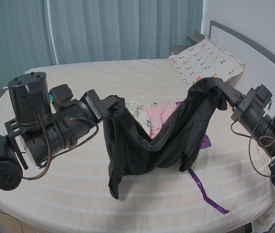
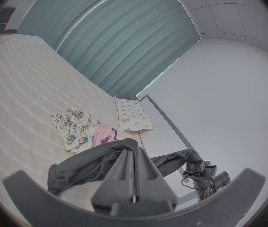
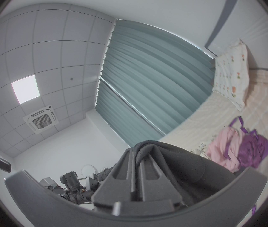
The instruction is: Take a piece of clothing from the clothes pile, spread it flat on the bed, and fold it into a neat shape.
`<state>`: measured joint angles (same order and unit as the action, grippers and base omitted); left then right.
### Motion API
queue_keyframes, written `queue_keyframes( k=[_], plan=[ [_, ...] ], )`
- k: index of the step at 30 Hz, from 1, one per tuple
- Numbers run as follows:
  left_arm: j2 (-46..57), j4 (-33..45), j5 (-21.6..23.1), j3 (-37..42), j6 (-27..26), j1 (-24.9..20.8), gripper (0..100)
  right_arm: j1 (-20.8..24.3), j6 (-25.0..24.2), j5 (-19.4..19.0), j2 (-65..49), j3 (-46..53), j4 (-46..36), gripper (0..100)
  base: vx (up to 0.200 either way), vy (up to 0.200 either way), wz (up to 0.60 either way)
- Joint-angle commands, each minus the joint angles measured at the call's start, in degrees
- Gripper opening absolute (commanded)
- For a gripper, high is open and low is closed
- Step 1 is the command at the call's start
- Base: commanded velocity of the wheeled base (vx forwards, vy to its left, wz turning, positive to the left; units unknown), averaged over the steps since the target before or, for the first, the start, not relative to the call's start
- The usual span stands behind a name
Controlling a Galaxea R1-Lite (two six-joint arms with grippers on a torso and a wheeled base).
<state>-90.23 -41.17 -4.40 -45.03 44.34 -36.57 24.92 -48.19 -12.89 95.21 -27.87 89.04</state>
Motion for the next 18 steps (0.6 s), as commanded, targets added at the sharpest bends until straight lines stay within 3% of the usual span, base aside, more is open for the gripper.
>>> queue_keyframes(
  k=[1,8,14,18],
  plan=[
    [1.0,-2.3,0.2,7.7,0.7,-0.1,0,-0.1,-1.6,-0.7,5.0,6.6,0.6,0,0.000,0.000,0.00],
    [-5.1,-10.8,0.1,13.8,1.1,-1.0,0,3.6,-1.7,-0.6,8.8,10.2,0.6,0,0.000,0.000,0.00],
    [-7.4,-16.2,-0.1,16.6,1.0,-1.8,0,3.8,-3.3,-0.5,9.1,11.5,0.6,0,0.000,0.000,0.00],
    [-7.2,-16.2,0.0,18.4,1.2,-1.8,0,3.7,-3.7,-0.3,8.8,12.9,0.6,0,-0.200,0.000,0.00]
  ],
)
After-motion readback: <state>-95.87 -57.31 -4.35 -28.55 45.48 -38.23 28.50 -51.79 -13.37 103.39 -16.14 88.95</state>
